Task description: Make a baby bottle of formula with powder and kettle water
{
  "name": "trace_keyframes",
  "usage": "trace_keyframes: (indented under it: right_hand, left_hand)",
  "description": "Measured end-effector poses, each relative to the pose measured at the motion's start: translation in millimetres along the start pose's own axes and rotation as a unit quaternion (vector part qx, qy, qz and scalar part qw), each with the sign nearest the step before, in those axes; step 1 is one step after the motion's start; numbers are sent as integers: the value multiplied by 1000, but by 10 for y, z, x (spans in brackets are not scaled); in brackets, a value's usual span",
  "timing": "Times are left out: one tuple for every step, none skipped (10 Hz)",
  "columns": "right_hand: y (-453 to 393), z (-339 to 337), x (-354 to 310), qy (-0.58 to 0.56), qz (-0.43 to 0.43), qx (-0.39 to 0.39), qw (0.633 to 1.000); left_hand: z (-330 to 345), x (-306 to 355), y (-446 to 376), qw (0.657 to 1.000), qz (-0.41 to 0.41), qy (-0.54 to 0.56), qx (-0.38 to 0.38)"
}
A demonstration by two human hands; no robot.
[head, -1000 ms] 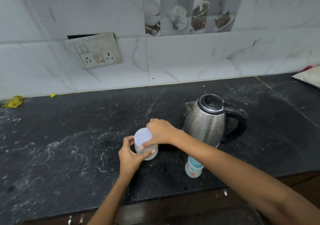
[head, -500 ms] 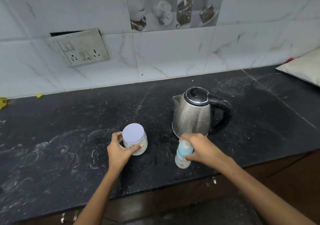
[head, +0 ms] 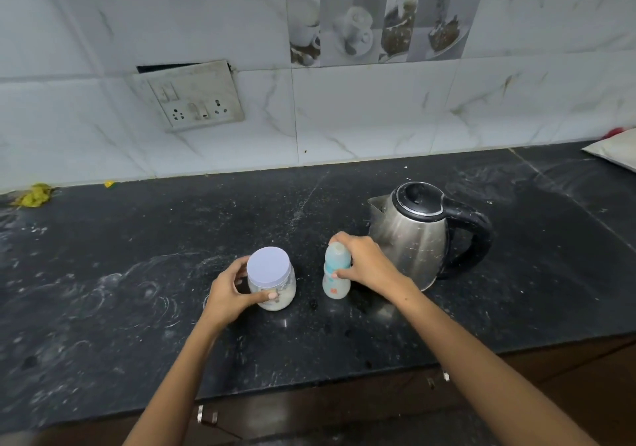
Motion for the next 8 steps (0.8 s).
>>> trace_keyframes:
  right_hand:
    - [-120, 36, -73, -1, -10, -17, 1000]
    - [-151, -10, -55, -6, -20, -34, 999]
    - [-164, -37, -35, -14, -26, -57, 998]
    - [-159, -44, -36, -10, -21, -66, 998]
    - [-151, -11, -33, 9, -17, -61, 998]
    - [-95, -32, -29, 23, -1, -50, 998]
    - [-1, -65, -15, 27, -6, -3, 1000]
    - [109, -115, -110, 15, 4, 83, 996]
  left_hand:
    - [-150, -43, -75, 999, -5, 12, -30]
    - [-181, -6, -122, 998, -13, 23, -61]
    - [-183, 11, -143, 996, -17, 19, -83]
    - [-188, 26, -165, 995, -21, 12, -99]
    - [-195, 38, -185, 993, -31, 18, -113]
    - [-210, 60, -143, 994, -51, 20, -98]
    - [-188, 140, -67, 1000, -16, -6, -21]
    - [-147, 348, -15, 991, 73, -68, 91]
Point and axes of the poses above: each hand's wrist, its own y-axis away from the middle knuckle, its own z-axis out of the palm, x = y × z, the point moved 2 cm from there along -y, towards the middle knuckle, and after that the axes turned 8 degrees about y, right-handed, at the moved point
